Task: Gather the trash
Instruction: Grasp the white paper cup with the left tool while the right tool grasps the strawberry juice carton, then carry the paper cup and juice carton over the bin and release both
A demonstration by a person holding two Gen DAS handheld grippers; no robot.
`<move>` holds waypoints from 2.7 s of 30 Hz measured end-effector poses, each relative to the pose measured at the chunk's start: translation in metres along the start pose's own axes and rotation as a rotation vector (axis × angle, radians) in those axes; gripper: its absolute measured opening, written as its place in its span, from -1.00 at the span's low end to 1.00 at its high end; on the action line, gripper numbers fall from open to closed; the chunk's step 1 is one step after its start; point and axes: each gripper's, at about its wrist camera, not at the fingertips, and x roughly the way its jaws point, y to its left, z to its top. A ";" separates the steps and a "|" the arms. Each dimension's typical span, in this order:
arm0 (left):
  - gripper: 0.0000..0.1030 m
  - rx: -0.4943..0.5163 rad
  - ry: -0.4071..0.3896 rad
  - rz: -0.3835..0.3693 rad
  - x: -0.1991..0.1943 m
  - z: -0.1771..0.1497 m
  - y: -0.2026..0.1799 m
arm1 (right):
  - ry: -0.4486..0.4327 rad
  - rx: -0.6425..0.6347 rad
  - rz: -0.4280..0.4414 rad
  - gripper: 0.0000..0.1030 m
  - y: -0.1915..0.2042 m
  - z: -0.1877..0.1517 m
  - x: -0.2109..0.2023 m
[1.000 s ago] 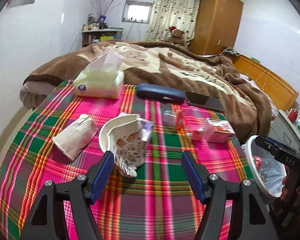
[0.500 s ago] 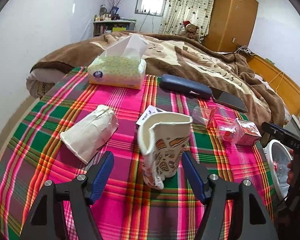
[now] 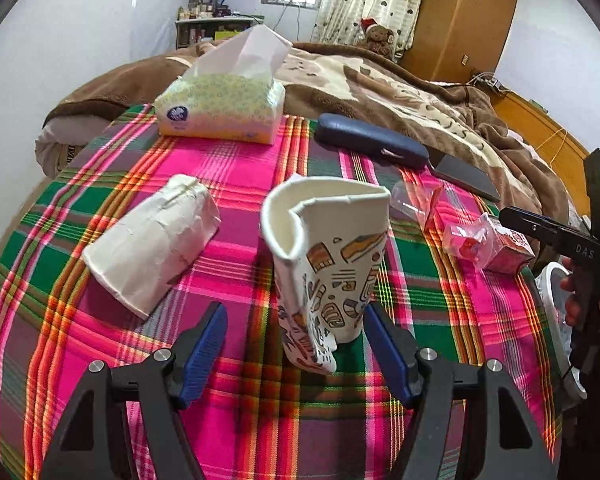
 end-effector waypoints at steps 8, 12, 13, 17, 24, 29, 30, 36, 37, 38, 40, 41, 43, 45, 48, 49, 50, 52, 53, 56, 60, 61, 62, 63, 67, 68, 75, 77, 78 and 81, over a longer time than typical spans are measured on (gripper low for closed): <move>0.36 -0.013 -0.011 -0.012 -0.002 0.002 0.002 | 0.084 -0.150 0.074 0.38 0.020 -0.022 -0.019; 0.36 -0.021 -0.007 -0.021 -0.001 0.001 0.003 | 0.104 -0.146 0.065 0.38 0.028 -0.031 -0.020; 0.36 -0.024 -0.006 -0.022 0.000 0.001 0.003 | 0.092 -0.149 0.030 0.38 0.033 -0.033 -0.018; 0.36 -0.022 -0.002 -0.020 0.005 0.002 0.002 | 0.073 -0.128 -0.047 0.38 0.035 -0.033 -0.008; 0.36 -0.022 -0.007 -0.007 0.011 0.003 0.003 | 0.109 -0.070 -0.105 0.38 0.026 -0.037 0.003; 0.31 -0.048 -0.020 -0.032 0.011 0.004 0.006 | 0.091 -0.008 -0.092 0.37 0.020 -0.041 -0.001; 0.28 -0.049 -0.021 -0.031 0.011 0.004 0.006 | 0.093 -0.007 -0.095 0.30 0.021 -0.042 0.000; -0.24 -0.021 -0.027 -0.035 0.010 0.004 0.000 | 0.073 -0.022 -0.122 0.26 0.027 -0.045 -0.005; -0.24 -0.021 -0.028 -0.035 0.009 0.003 0.000 | 0.069 -0.019 -0.125 0.25 0.027 -0.046 -0.006; -0.24 -0.022 -0.030 -0.038 0.008 0.003 -0.001 | 0.066 -0.017 -0.128 0.25 0.026 -0.046 -0.007; -0.25 -0.025 -0.031 -0.041 0.007 0.002 0.000 | 0.061 -0.010 -0.130 0.25 0.025 -0.046 -0.008; -0.25 -0.022 -0.033 -0.044 0.005 0.002 -0.001 | 0.060 -0.005 -0.130 0.24 0.024 -0.047 -0.009; -0.25 -0.018 -0.036 -0.046 0.003 0.001 -0.001 | 0.054 0.006 -0.133 0.24 0.023 -0.048 -0.011; -0.25 -0.013 -0.040 -0.047 0.000 0.000 -0.002 | 0.038 0.013 -0.139 0.23 0.023 -0.049 -0.014; -0.25 -0.002 -0.045 -0.046 -0.005 -0.001 -0.006 | 0.017 0.023 -0.146 0.21 0.024 -0.051 -0.020; -0.25 0.001 -0.045 -0.046 -0.006 -0.001 -0.007 | 0.010 0.029 -0.141 0.20 0.025 -0.052 -0.023; -0.25 0.008 -0.044 -0.044 -0.008 -0.002 -0.009 | 0.007 0.033 -0.139 0.20 0.025 -0.052 -0.024; -0.25 0.015 -0.049 -0.049 -0.012 -0.003 -0.012 | 0.000 0.046 -0.139 0.20 0.025 -0.054 -0.029; -0.25 0.017 -0.051 -0.052 -0.015 -0.004 -0.014 | -0.004 0.054 -0.134 0.20 0.025 -0.055 -0.032; -0.25 0.042 -0.062 -0.052 -0.025 -0.006 -0.023 | -0.015 0.082 -0.133 0.20 0.024 -0.058 -0.038; -0.25 0.061 -0.072 -0.064 -0.038 -0.009 -0.035 | -0.035 0.114 -0.133 0.20 0.023 -0.064 -0.051; -0.25 0.068 -0.075 -0.070 -0.041 -0.010 -0.038 | -0.045 0.119 -0.133 0.20 0.023 -0.066 -0.056; -0.25 0.076 -0.076 -0.074 -0.044 -0.011 -0.042 | -0.050 0.121 -0.133 0.20 0.023 -0.068 -0.060; -0.25 0.082 -0.076 -0.075 -0.046 -0.011 -0.045 | -0.056 0.129 -0.139 0.20 0.024 -0.071 -0.066; -0.25 0.116 -0.090 -0.100 -0.058 -0.015 -0.063 | -0.089 0.155 -0.148 0.20 0.022 -0.077 -0.085; -0.25 0.128 -0.093 -0.110 -0.061 -0.016 -0.070 | -0.100 0.163 -0.145 0.20 0.021 -0.079 -0.089; -0.25 0.193 -0.101 -0.173 -0.073 -0.022 -0.113 | -0.127 0.201 -0.179 0.20 0.011 -0.096 -0.118; -0.25 0.211 -0.100 -0.191 -0.074 -0.023 -0.124 | -0.140 0.226 -0.205 0.20 0.004 -0.103 -0.128; -0.25 0.222 -0.099 -0.201 -0.075 -0.023 -0.131 | -0.144 0.232 -0.212 0.20 0.002 -0.105 -0.131; -0.25 0.251 -0.091 -0.231 -0.075 -0.026 -0.152 | -0.153 0.262 -0.249 0.20 -0.008 -0.114 -0.142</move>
